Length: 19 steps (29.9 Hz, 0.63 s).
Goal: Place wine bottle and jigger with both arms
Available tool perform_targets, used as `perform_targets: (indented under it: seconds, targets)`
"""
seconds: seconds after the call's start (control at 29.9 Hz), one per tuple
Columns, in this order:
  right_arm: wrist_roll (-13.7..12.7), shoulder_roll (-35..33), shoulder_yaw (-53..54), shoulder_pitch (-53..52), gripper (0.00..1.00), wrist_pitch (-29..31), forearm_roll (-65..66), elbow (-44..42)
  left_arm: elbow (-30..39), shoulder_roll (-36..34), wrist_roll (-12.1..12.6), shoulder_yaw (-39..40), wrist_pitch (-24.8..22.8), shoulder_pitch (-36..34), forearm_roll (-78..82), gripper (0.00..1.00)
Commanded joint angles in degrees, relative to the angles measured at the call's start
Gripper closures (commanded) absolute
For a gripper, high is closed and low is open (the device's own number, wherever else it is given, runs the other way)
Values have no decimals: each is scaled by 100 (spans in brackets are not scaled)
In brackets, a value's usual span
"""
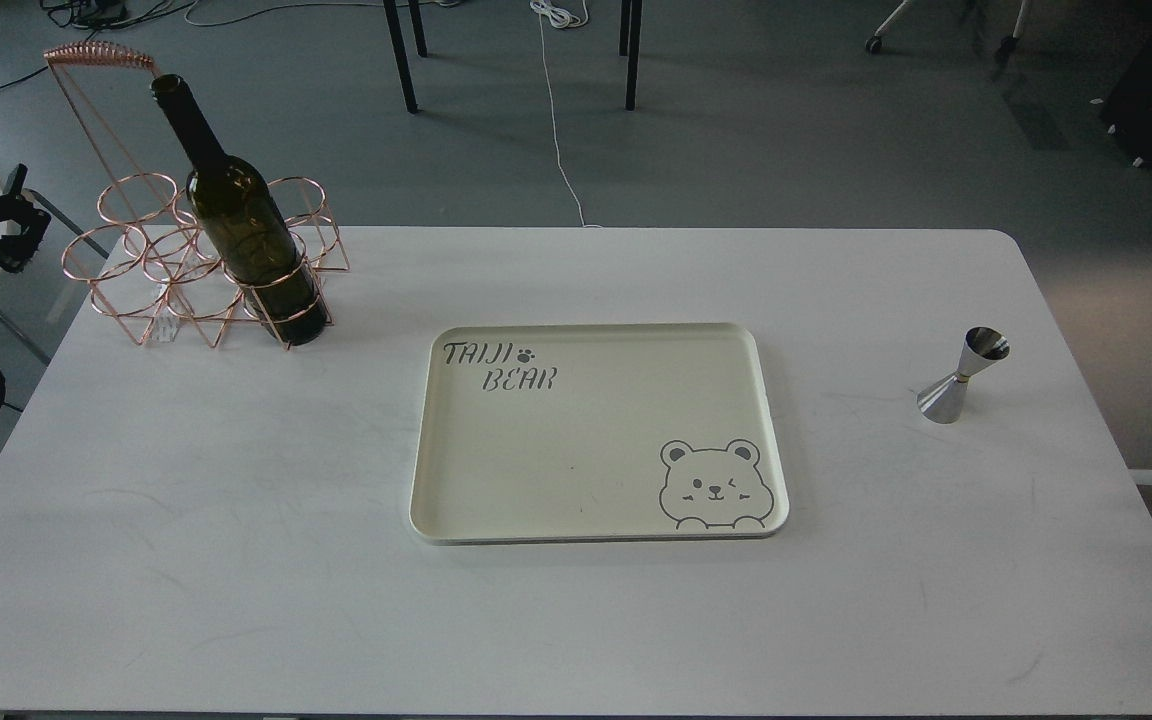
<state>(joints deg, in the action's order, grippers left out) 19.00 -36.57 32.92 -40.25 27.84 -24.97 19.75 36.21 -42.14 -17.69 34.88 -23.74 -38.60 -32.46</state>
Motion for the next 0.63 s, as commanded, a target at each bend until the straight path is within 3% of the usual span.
perform_targets:
  seconds: [0.0, 0.2, 0.6]
  targets:
    - [-63, 141, 22, 175, 1, 16, -96, 11, 18, 136, 11, 502, -253, 379, 11, 2]
    - [-362, 158, 83, 299, 1, 16, -254, 11, 36, 162, -6, 564, -426, 643, 2, 2]
    - [-336, 229, 4, 369, 1, 16, -166, 64, 88, 74, -59, 582, -426, 801, 55, 2]
